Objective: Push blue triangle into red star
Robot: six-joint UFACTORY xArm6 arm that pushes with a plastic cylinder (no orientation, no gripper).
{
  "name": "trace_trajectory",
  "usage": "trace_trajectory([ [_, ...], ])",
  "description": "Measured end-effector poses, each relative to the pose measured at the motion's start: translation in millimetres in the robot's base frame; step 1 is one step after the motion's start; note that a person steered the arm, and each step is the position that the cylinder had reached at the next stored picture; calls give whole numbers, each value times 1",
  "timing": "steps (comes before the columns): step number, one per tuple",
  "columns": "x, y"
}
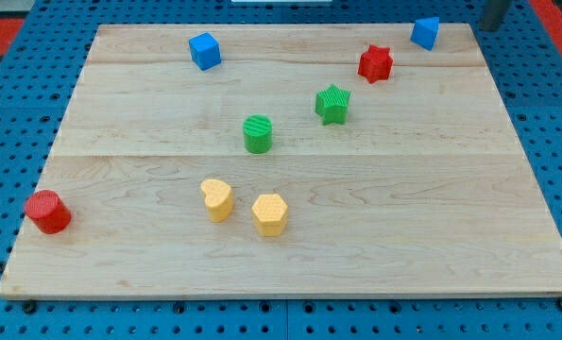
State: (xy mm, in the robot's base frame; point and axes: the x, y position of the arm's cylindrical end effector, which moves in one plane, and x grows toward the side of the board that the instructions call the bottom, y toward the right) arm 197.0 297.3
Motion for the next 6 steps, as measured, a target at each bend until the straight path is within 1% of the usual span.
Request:
trace_trajectory([
  [1,15,10],
  [2,44,-21],
  [3,1,-15],
  [4,3,-77],
  [5,7,-156],
  [6,26,-118],
])
